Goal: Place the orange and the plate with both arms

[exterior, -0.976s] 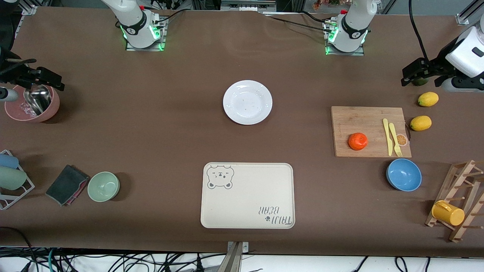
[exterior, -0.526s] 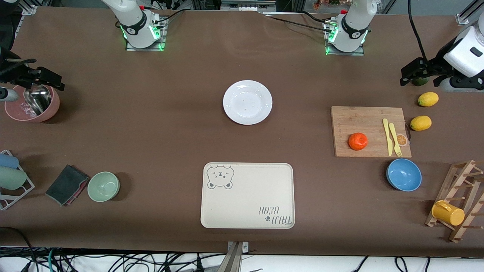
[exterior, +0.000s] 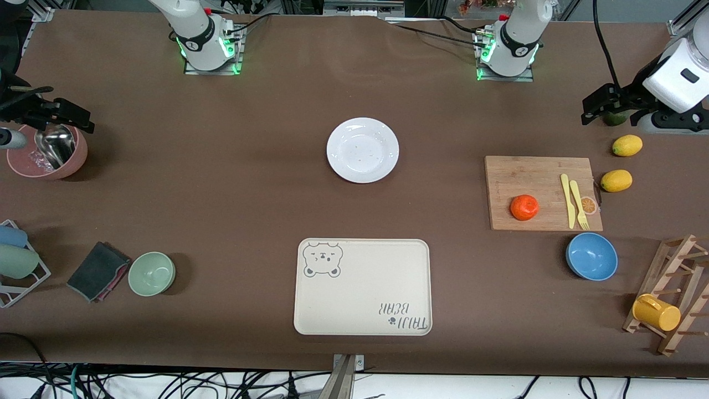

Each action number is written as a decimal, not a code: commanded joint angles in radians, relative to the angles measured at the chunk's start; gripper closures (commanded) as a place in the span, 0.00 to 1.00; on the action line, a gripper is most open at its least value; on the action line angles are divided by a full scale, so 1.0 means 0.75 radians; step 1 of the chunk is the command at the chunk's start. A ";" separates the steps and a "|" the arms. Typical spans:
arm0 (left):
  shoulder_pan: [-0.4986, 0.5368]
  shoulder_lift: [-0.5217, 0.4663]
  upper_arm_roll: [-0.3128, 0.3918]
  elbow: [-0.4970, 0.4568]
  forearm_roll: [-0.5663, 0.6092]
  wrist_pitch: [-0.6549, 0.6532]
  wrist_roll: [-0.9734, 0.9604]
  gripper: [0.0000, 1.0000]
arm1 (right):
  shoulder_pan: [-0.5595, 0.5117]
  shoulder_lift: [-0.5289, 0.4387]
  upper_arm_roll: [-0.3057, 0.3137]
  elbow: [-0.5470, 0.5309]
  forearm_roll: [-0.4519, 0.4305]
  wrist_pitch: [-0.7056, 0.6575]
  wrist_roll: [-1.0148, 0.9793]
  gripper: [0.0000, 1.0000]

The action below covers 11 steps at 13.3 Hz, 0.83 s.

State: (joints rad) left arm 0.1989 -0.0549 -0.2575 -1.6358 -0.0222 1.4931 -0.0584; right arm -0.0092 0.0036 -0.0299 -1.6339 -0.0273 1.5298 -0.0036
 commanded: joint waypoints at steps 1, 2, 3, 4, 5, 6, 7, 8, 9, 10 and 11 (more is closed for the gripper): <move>0.003 0.016 -0.004 0.044 -0.005 -0.031 -0.012 0.00 | 0.000 0.010 -0.005 0.033 0.014 -0.025 -0.001 0.00; 0.003 0.016 -0.008 0.044 -0.005 -0.029 -0.012 0.00 | 0.000 0.010 -0.005 0.033 0.014 -0.023 -0.003 0.00; 0.001 0.018 -0.017 0.046 -0.007 -0.027 -0.012 0.00 | 0.000 0.010 -0.005 0.033 0.014 -0.025 -0.003 0.00; -0.001 0.018 -0.021 0.056 -0.007 -0.025 -0.012 0.00 | 0.000 0.010 -0.005 0.033 0.014 -0.025 -0.003 0.00; -0.001 0.018 -0.027 0.060 -0.009 -0.025 -0.012 0.00 | -0.002 0.010 -0.005 0.033 0.014 -0.025 -0.005 0.00; -0.001 0.018 -0.033 0.060 -0.011 -0.025 -0.012 0.00 | -0.002 0.010 -0.005 0.033 0.014 -0.025 -0.005 0.00; -0.001 0.016 -0.035 0.060 -0.011 -0.031 -0.014 0.00 | -0.002 0.010 -0.005 0.033 0.014 -0.025 -0.007 0.00; -0.001 0.016 -0.047 0.058 -0.007 -0.031 -0.012 0.00 | 0.000 0.010 -0.005 0.033 0.014 -0.025 -0.008 0.00; 0.001 0.018 -0.051 0.058 -0.005 -0.027 -0.012 0.00 | 0.000 0.012 -0.005 0.033 0.014 -0.025 -0.008 0.00; 0.003 0.016 -0.045 0.056 -0.005 -0.021 -0.012 0.00 | -0.002 0.010 -0.005 0.033 0.014 -0.025 -0.008 0.00; 0.011 0.016 -0.037 0.050 -0.005 -0.019 -0.012 0.00 | -0.002 0.012 -0.005 0.031 0.014 -0.025 -0.008 0.00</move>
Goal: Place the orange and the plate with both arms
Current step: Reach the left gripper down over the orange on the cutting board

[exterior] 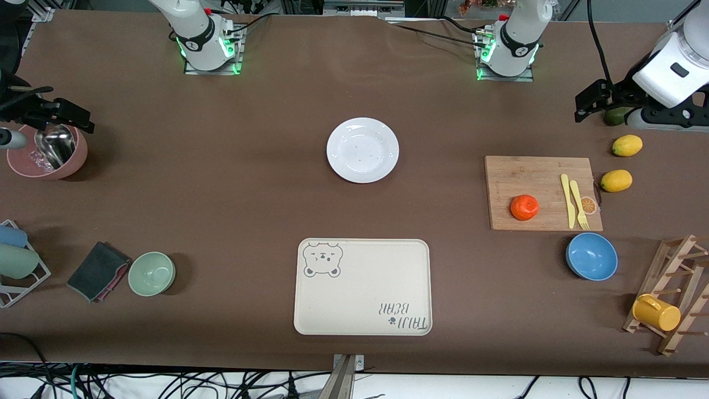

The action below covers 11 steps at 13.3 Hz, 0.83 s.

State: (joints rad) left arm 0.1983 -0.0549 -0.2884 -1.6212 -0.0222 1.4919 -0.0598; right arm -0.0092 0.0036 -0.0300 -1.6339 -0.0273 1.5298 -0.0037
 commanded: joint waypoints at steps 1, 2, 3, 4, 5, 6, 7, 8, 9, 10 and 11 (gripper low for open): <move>0.014 0.026 0.020 0.030 -0.005 -0.015 -0.008 0.00 | -0.002 0.012 -0.005 0.033 0.014 -0.025 -0.009 0.00; -0.013 0.067 0.083 0.039 -0.007 -0.018 -0.010 0.00 | -0.002 0.010 -0.005 0.031 0.014 -0.025 -0.009 0.00; -0.092 0.075 0.169 0.039 -0.007 -0.018 -0.008 0.00 | 0.000 0.010 -0.005 0.033 0.014 -0.027 -0.009 0.00; -0.151 0.079 0.251 0.039 -0.005 -0.018 -0.008 0.00 | -0.002 0.010 -0.005 0.033 0.014 -0.025 -0.009 0.00; -0.162 0.085 0.260 0.035 -0.005 -0.018 -0.008 0.00 | -0.002 0.010 -0.005 0.033 0.014 -0.025 -0.009 0.00; -0.162 0.124 0.266 0.024 -0.005 -0.009 -0.008 0.00 | 0.000 0.012 -0.005 0.031 0.014 -0.025 -0.009 0.00; -0.164 0.153 0.266 0.012 -0.003 0.017 -0.008 0.00 | -0.002 0.010 -0.005 0.033 0.014 -0.025 -0.007 0.00; -0.164 0.177 0.266 -0.031 -0.007 0.078 -0.006 0.00 | -0.002 0.010 -0.005 0.031 0.014 -0.025 -0.007 0.00; -0.172 0.190 0.268 -0.065 -0.007 0.168 -0.008 0.00 | -0.002 0.012 -0.005 0.033 0.014 -0.025 -0.009 0.00; -0.182 0.220 0.266 -0.078 -0.007 0.239 -0.008 0.00 | -0.002 0.010 -0.005 0.031 0.014 -0.025 -0.011 0.00; -0.189 0.263 0.266 -0.078 -0.007 0.271 -0.006 0.00 | -0.002 0.010 -0.005 0.031 0.014 -0.025 -0.011 0.00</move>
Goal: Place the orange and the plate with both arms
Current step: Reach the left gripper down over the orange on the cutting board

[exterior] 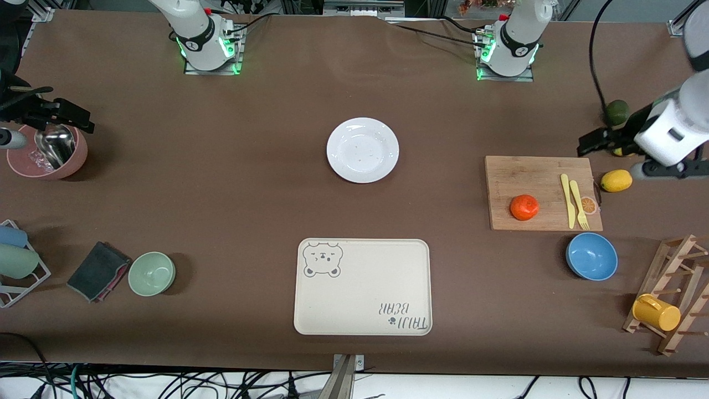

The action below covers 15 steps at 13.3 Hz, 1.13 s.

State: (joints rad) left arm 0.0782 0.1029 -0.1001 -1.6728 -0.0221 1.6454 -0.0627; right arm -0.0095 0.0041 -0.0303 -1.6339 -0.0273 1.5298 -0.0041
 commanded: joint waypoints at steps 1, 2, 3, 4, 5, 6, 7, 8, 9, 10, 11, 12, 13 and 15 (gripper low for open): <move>-0.035 0.106 0.017 -0.009 -0.003 0.097 -0.004 0.00 | -0.002 0.009 -0.005 0.033 0.014 -0.025 -0.011 0.00; -0.043 0.165 0.019 -0.013 -0.003 0.123 -0.006 0.00 | -0.002 0.009 -0.005 0.033 0.014 -0.025 -0.011 0.00; -0.043 0.218 0.023 -0.019 -0.003 0.144 -0.006 0.00 | -0.002 0.009 -0.005 0.031 0.014 -0.027 -0.011 0.00; -0.043 0.273 0.027 -0.030 -0.003 0.168 -0.006 0.00 | -0.002 0.009 -0.005 0.031 0.014 -0.025 -0.011 0.00; -0.043 0.306 0.041 -0.042 -0.003 0.183 -0.004 0.00 | -0.002 0.009 -0.005 0.033 0.014 -0.025 -0.011 0.00; -0.041 0.313 0.048 -0.052 -0.005 0.189 0.014 0.00 | -0.002 0.009 -0.005 0.033 0.014 -0.025 -0.011 0.00; -0.039 0.315 0.056 -0.072 -0.005 0.213 0.018 0.00 | -0.002 0.009 -0.005 0.033 0.014 -0.025 -0.011 0.00; -0.041 0.315 0.056 -0.113 -0.005 0.254 0.010 0.00 | -0.002 0.009 -0.005 0.033 0.014 -0.027 -0.011 0.00; -0.041 0.315 0.056 -0.170 -0.005 0.323 -0.002 0.00 | -0.002 0.011 -0.005 0.033 0.014 -0.025 -0.011 0.00; -0.041 0.313 0.056 -0.242 -0.005 0.409 -0.002 0.00 | -0.002 0.009 -0.005 0.031 0.014 -0.027 -0.011 0.00; -0.041 0.313 0.056 -0.305 -0.005 0.499 -0.002 0.00 | -0.002 0.009 -0.005 0.031 0.014 -0.027 -0.011 0.00; -0.041 0.313 0.056 -0.360 -0.007 0.577 -0.002 0.00 | -0.002 0.011 -0.005 0.033 0.014 -0.027 -0.011 0.00; -0.041 0.315 0.056 -0.412 -0.007 0.659 -0.002 0.00 | -0.002 0.011 -0.007 0.031 0.014 -0.027 -0.011 0.00; -0.043 0.325 0.054 -0.473 -0.007 0.786 -0.002 0.00 | -0.002 0.011 -0.007 0.033 0.014 -0.025 -0.011 0.00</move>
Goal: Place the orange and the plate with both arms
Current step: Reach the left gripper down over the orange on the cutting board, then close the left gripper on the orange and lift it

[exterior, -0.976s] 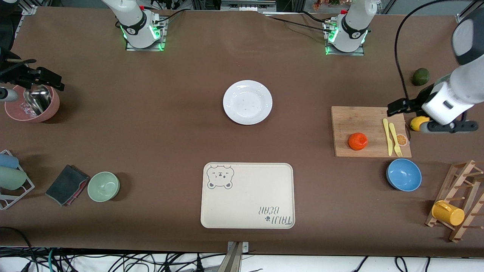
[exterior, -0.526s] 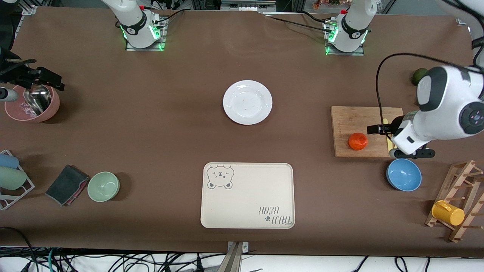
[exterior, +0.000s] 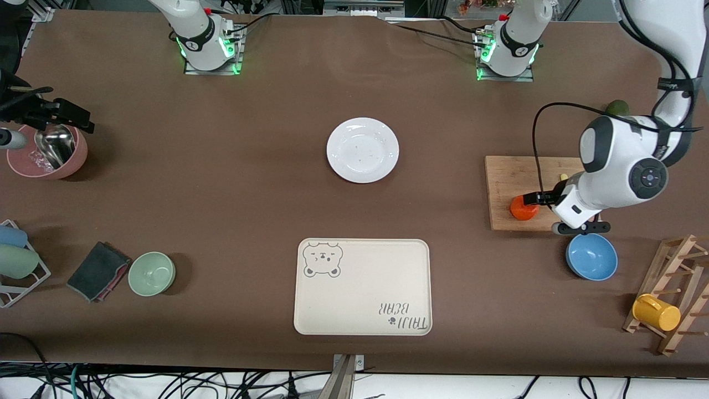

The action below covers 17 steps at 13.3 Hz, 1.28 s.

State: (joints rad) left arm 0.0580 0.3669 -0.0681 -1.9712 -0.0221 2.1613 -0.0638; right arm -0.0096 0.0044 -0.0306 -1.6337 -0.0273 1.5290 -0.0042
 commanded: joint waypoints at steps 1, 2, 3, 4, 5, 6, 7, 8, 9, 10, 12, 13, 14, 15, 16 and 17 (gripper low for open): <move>-0.020 -0.015 0.011 -0.084 -0.009 0.123 -0.003 0.00 | -0.002 0.010 -0.006 0.031 0.014 -0.024 -0.011 0.00; -0.024 -0.007 0.011 -0.084 -0.013 0.141 -0.003 0.00 | -0.002 0.008 -0.006 0.033 0.014 -0.024 -0.011 0.00; -0.032 0.010 0.011 -0.088 -0.015 0.168 -0.003 0.00 | -0.002 0.008 -0.006 0.033 0.014 -0.024 -0.011 0.00; -0.034 0.016 0.011 -0.100 -0.016 0.204 -0.003 0.00 | -0.002 0.010 -0.006 0.033 0.014 -0.026 -0.011 0.00; -0.034 0.026 0.011 -0.122 -0.013 0.245 -0.001 0.00 | -0.002 0.010 -0.006 0.033 0.014 -0.024 -0.011 0.00; -0.034 0.034 0.013 -0.127 -0.013 0.270 -0.001 0.00 | -0.002 0.010 -0.006 0.033 0.014 -0.024 -0.011 0.00; -0.034 0.040 0.011 -0.129 -0.011 0.274 -0.001 0.00 | -0.002 0.010 -0.006 0.031 0.014 -0.024 -0.011 0.00; -0.034 0.047 0.011 -0.129 -0.009 0.278 -0.001 0.00 | -0.002 0.010 -0.006 0.033 0.014 -0.024 -0.011 0.00; -0.034 0.053 0.013 -0.129 -0.009 0.299 -0.001 0.00 | -0.002 0.010 -0.006 0.033 0.014 -0.026 -0.011 0.00; -0.034 0.065 0.013 -0.129 -0.007 0.319 -0.001 0.00 | -0.002 0.010 -0.006 0.033 0.014 -0.024 -0.011 0.00; -0.034 0.081 0.013 -0.129 -0.007 0.325 0.001 0.00 | -0.002 0.008 -0.006 0.031 0.014 -0.026 -0.013 0.00; -0.034 0.087 0.013 -0.129 -0.007 0.356 0.003 0.00 | -0.004 0.010 -0.006 0.033 0.014 -0.024 -0.015 0.00; -0.034 0.106 0.013 -0.133 -0.007 0.376 0.013 0.00 | -0.004 0.010 -0.006 0.033 0.014 -0.024 -0.015 0.00; -0.034 0.114 0.013 -0.133 -0.007 0.379 0.015 0.02 | -0.004 0.008 -0.006 0.033 0.014 -0.024 -0.015 0.00; -0.034 0.114 0.013 -0.133 -0.007 0.379 0.015 0.19 | -0.004 0.010 -0.006 0.033 0.014 -0.024 -0.015 0.00; -0.034 0.112 0.013 -0.133 -0.007 0.377 0.015 0.48 | -0.004 0.010 -0.006 0.031 0.014 -0.024 -0.015 0.00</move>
State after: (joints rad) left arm 0.0409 0.4520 -0.0676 -2.0657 -0.0221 2.4294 -0.0641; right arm -0.0100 0.0045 -0.0310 -1.6337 -0.0273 1.5289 -0.0046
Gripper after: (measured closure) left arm 0.040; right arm 0.000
